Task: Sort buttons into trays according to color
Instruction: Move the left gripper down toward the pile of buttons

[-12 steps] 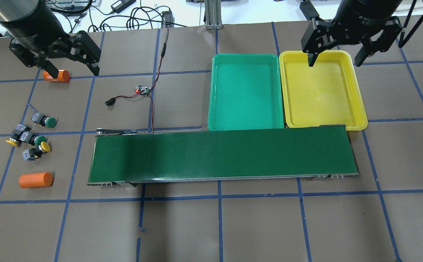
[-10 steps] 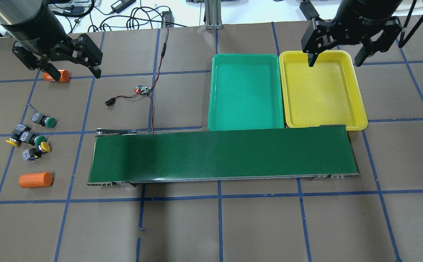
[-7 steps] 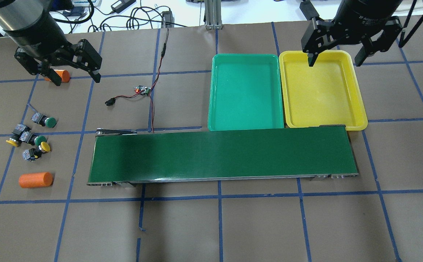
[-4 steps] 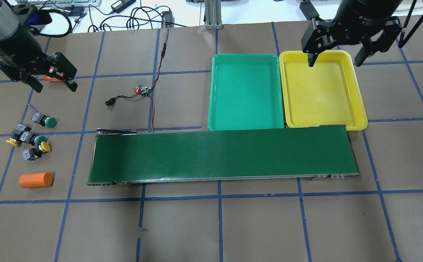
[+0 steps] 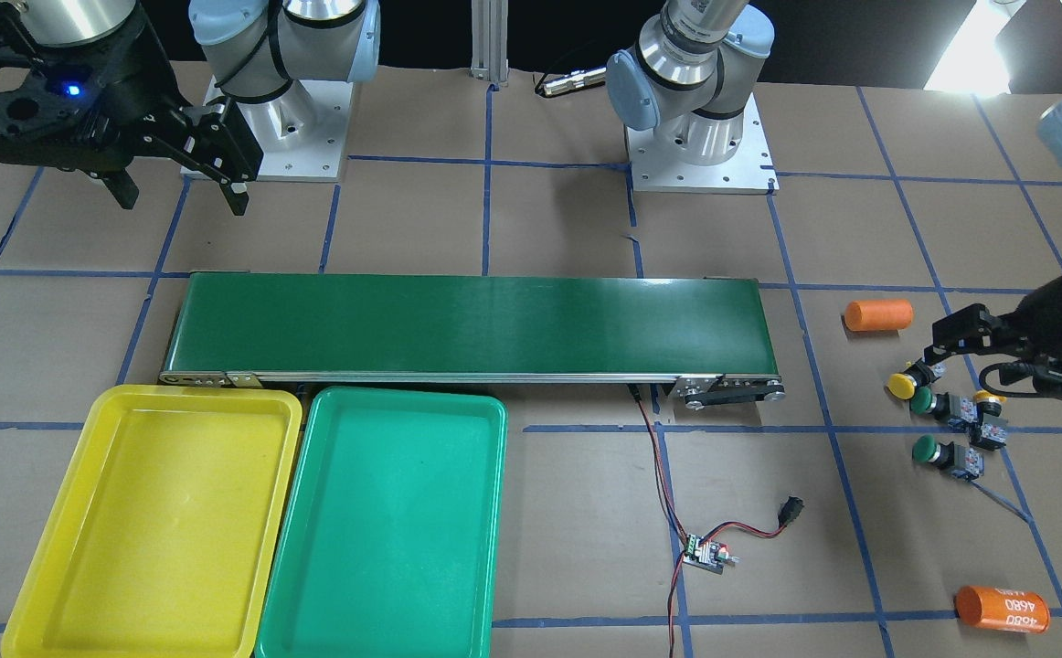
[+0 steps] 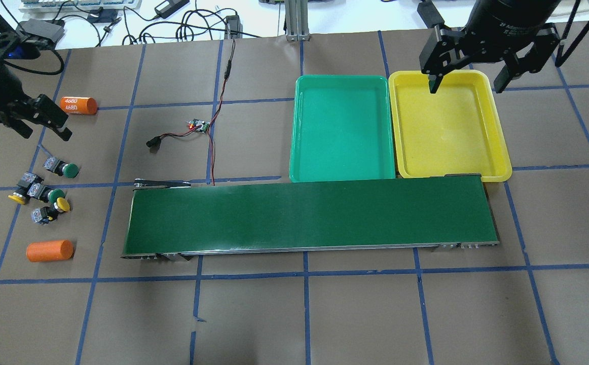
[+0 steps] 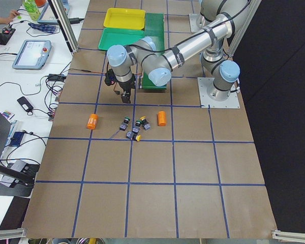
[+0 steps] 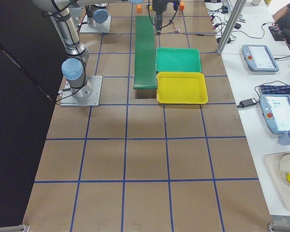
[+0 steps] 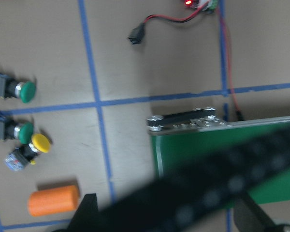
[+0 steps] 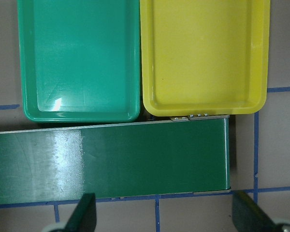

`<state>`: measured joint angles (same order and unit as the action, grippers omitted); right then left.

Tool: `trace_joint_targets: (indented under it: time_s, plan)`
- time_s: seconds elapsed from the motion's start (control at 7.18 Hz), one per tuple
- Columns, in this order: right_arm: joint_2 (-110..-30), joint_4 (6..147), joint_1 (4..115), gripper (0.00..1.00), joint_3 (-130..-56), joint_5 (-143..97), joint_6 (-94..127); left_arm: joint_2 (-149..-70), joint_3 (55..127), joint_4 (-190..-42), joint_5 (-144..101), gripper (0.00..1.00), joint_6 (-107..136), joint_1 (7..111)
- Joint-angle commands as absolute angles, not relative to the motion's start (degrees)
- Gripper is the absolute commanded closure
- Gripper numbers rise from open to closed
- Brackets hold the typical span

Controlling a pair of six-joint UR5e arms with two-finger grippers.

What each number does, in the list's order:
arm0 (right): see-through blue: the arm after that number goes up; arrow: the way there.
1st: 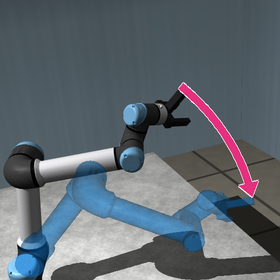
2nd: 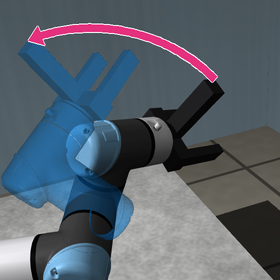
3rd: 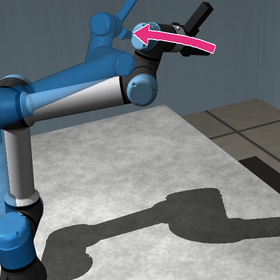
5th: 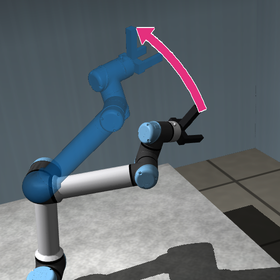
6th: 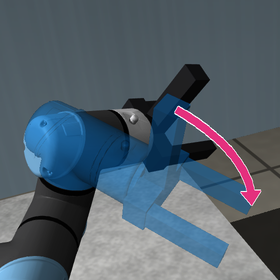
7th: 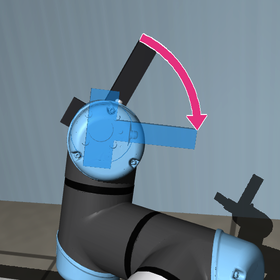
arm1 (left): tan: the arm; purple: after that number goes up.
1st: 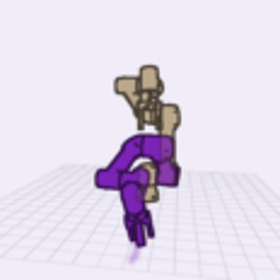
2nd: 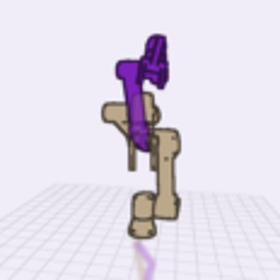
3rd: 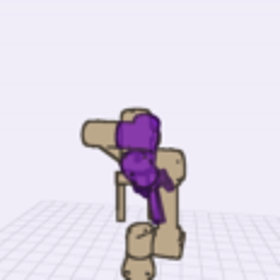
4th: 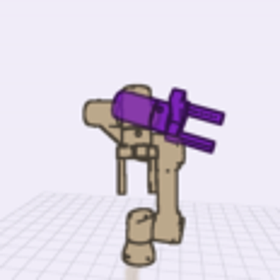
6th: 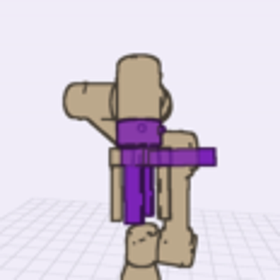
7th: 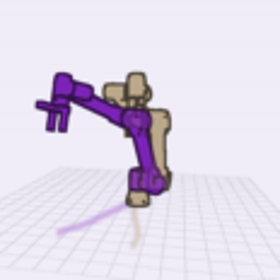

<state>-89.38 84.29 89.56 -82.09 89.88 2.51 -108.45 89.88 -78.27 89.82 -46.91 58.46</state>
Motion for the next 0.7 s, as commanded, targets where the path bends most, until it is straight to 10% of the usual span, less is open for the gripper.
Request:
trace_joint_targets:
  time_s: [0.0,0.56]
  plan:
    - [-89.4,84.3,89.6,0.00,-82.1,89.9,2.5,-114.7,90.7,-68.8,90.9,0.00,-55.1,57.1]
    - [-89.4,84.5,89.6,0.00,-82.1,89.9,2.5,-120.8,89.3,-65.0,90.0,0.00,-71.2,54.0]
